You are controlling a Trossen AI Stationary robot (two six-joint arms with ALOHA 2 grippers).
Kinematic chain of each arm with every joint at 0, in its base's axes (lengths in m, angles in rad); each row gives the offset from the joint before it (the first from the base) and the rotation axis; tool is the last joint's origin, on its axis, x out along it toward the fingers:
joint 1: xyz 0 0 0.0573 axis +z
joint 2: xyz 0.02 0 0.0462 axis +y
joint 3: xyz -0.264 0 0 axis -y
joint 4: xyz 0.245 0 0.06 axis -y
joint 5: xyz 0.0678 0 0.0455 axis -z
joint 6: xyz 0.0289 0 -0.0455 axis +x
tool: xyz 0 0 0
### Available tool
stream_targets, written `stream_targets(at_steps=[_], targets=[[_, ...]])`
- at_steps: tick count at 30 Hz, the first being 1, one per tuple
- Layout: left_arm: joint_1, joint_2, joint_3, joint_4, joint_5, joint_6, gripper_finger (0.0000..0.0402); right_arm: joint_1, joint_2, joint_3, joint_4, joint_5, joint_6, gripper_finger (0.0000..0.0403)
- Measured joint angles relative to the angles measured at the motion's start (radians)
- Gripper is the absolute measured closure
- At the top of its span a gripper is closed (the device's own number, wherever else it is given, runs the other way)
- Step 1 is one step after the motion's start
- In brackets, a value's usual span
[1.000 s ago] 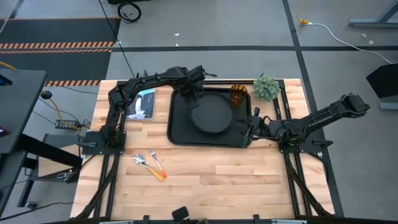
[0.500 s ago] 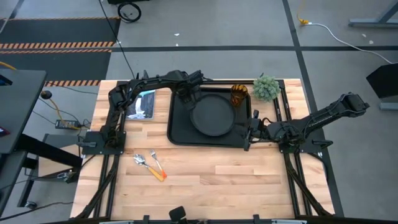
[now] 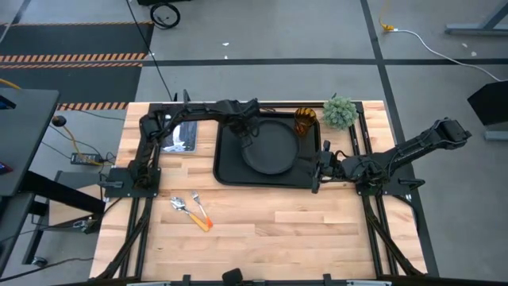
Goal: Pick and place plate/cup/fork/spoon on tray
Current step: Put the black plate on the black tray, then put the orange fork on the black tray to the left of the black plate
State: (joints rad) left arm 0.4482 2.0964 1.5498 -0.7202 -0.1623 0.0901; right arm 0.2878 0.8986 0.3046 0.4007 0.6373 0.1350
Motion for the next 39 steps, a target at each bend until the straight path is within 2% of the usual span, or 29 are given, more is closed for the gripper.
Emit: stream_targets(at_steps=[6, 25, 28, 34, 39], targets=[[-0.027, 0.0, -0.004, 0.036, 0.049, 0.0, 0.0295, 0.0, 0.0, 0.0, 0.005, 0.002, 0.0, 0.0252], [-0.107, 0.0, -0.003, 0.156, 0.085, -0.026, 0.0295, 0.0, 0.0, 0.0, 0.005, 0.001, -0.002, 0.0252], [-0.116, 0.0, -0.003, 0.181, 0.14, -0.02, 0.0295, 0.002, 0.0, 0.0, 0.004, -0.002, -0.002, 0.0252], [-0.122, -0.041, 0.038, 0.011, 0.218, -0.033, 0.0296, 0.038, 0.0, 0.0, -0.009, 0.029, -0.004, 0.0252], [-0.19, -0.111, 0.04, -0.175, 0.225, -0.16, 0.0305, 0.074, 0.0, 0.0, -0.02, 0.083, -0.01, 0.0252]])
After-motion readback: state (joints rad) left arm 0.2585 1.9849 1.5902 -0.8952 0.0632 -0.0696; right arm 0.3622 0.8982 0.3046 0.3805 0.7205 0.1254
